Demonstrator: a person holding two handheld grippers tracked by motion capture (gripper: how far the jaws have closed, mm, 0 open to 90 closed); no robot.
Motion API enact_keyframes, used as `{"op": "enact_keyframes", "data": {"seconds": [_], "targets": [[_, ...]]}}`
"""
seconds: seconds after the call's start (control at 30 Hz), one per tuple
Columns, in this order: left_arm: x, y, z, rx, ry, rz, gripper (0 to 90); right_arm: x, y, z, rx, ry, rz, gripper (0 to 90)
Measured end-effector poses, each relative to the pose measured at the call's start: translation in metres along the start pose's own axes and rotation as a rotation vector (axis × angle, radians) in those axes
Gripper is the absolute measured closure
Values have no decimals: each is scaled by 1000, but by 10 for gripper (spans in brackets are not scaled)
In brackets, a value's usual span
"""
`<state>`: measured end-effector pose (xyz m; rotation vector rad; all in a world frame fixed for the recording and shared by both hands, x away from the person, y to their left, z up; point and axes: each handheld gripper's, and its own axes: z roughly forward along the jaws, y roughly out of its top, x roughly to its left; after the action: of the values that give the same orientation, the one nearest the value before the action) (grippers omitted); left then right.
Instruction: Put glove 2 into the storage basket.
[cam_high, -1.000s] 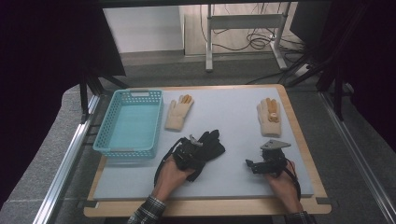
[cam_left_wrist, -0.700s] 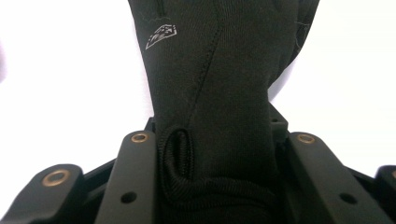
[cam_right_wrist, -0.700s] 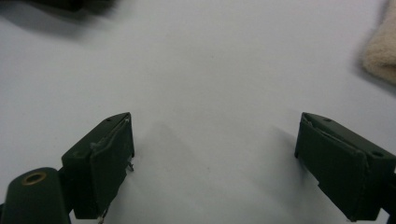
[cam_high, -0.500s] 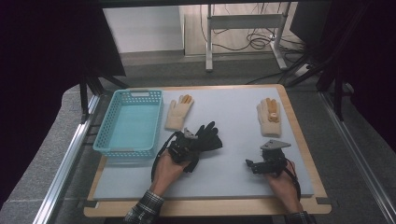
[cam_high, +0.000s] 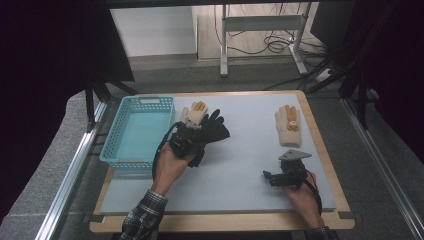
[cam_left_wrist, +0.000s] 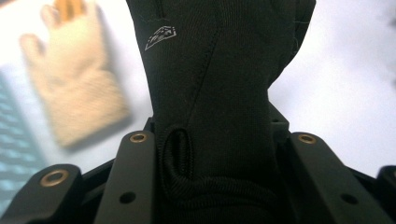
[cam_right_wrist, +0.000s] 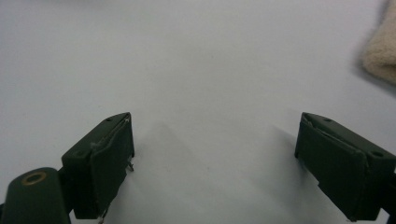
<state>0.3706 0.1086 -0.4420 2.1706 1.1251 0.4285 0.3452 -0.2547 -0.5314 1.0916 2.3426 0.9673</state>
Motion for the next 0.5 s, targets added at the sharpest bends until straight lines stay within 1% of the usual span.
{"op": "enact_keyframes", "data": {"seconds": [0.23,0.33,0.5], "targets": [[28,8,-15,-1,39,-50,605,0,0,0,0,1,0,114],[40,9,-22,-11,52,-78,604,0,0,0,0,1,0,113],[62,8,-36,-27,94,-129,603,0,0,0,-1,1,0,113]]}}
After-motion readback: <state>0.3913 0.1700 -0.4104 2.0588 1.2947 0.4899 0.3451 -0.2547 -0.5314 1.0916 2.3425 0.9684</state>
